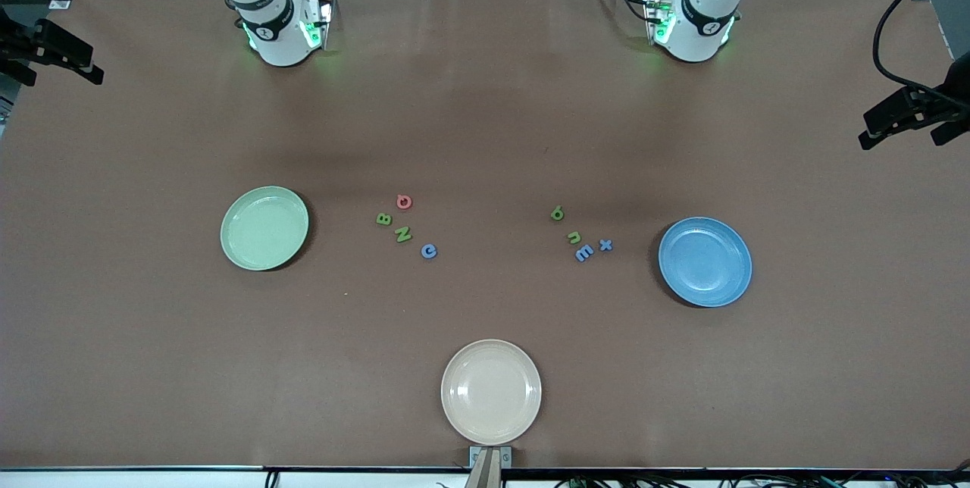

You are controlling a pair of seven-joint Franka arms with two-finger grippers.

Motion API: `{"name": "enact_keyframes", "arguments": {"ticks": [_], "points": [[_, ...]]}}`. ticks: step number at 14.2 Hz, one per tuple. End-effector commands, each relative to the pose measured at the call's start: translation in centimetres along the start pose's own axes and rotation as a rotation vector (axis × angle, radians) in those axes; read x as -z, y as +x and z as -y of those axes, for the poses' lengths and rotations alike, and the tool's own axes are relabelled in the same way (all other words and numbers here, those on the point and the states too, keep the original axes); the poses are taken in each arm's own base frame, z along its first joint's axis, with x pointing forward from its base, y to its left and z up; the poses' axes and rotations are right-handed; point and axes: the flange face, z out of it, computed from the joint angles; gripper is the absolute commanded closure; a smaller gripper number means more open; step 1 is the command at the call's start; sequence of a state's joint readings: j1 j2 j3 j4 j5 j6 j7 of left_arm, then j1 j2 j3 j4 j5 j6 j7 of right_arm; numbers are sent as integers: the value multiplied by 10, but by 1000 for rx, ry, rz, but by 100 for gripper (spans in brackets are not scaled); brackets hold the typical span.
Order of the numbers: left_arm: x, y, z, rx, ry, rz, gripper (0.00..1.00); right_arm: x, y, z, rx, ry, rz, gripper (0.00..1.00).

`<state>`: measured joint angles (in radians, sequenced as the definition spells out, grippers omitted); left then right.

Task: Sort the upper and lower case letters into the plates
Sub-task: 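Reach the left gripper down to the blue x beside the blue plate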

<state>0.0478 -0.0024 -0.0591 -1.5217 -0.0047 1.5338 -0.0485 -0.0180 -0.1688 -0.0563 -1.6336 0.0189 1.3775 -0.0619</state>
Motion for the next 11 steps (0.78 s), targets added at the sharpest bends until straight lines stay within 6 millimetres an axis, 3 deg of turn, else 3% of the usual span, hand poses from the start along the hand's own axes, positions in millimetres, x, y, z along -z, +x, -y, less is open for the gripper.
{"name": "enact_keyframes", "arguments": {"ticks": [1, 3, 5, 8, 11], "points": [[-26, -5, -26, -20, -63, 82, 0, 0, -4, -3, -17, 1, -3, 0], [-44, -8, -57, -51, -66, 118, 0, 0, -4, -2, -15, 0, -5, 0], [-76, -13, -88, -52, -57, 152, 0, -1, -3, -3, -15, 0, -5, 0], [-134, -19, -129, -17, -52, 123, 0, 0, -3, -1, -12, 0, -8, 0], [-192, -25, -159, 22, -60, 81, 0, 2, -1, -3, -15, -1, -26, 0]]}}
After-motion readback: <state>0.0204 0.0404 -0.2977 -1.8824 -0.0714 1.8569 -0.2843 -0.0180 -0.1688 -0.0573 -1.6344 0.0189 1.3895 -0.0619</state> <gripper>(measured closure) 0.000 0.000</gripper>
